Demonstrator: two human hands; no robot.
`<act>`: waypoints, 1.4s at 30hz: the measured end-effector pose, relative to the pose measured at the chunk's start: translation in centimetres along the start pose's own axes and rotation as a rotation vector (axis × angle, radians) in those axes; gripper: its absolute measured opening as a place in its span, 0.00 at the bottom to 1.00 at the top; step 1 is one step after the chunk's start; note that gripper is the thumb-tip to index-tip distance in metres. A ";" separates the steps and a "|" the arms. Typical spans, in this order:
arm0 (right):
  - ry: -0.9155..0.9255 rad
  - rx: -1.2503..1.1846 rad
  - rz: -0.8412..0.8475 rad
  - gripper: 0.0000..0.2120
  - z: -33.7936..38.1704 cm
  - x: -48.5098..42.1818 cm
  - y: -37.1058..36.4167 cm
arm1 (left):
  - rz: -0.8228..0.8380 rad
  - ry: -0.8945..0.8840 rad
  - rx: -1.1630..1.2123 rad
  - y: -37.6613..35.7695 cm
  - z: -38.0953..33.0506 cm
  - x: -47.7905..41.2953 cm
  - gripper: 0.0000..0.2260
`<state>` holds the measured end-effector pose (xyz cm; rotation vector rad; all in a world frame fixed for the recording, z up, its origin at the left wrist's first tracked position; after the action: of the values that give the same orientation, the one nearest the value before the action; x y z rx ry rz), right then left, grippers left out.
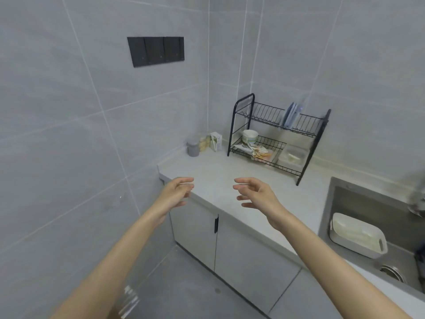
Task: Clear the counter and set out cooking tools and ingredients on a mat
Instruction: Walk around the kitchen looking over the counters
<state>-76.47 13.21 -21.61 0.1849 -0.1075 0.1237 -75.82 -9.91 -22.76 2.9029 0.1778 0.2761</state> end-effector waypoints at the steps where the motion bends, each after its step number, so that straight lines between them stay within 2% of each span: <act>1: 0.009 0.013 0.000 0.10 0.4 -2.1 -0.3 | 0.000 -0.004 -0.009 0.2 -0.3 -2.0 0.11; 8: 0.081 0.129 -0.034 0.10 1.4 -14.7 -1.2 | -0.043 -0.064 -0.053 1.2 -1.7 -13.3 0.14; 18: 0.216 0.383 -0.065 0.14 2.5 -34.5 -2.5 | -0.112 -0.125 -0.260 2.2 -2.9 -32.5 0.18; 23: 0.200 0.451 -0.067 0.15 1.2 -42.8 -3.3 | -0.076 -0.104 -0.361 1.6 -2.0 -39.7 0.24; 28: 0.160 0.502 -0.065 0.17 -0.9 -49.3 -4.4 | -0.047 -0.174 -0.380 0.8 -1.6 -45.3 0.24; 34: 0.010 0.548 -0.115 0.22 -4.7 -55.8 -5.0 | 0.025 -0.146 -0.367 -0.3 1.6 -52.2 0.22; 38: -0.038 0.597 -0.138 0.25 -7.1 -58.6 -5.9 | 0.042 -0.172 -0.387 -1.3 3.4 -54.9 0.30; 42: -0.092 0.633 -0.180 0.28 -8.9 -60.2 -6.1 | 0.028 -0.089 -0.435 -1.2 5.8 -56.6 0.34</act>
<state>-134.19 2.14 -38.50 0.8305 -0.1409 -0.0351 -130.01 -17.89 -38.30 2.4810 0.0526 0.1650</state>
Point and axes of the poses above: each hand's wrist, its own x-axis away from the middle knuckle, its own y-axis out of the back of the hand, z = x × y, the point moved 10 cm from there along -x, towards the middle knuckle, and after that the axes turned 2 degrees about -z, right-handed, at the moved point
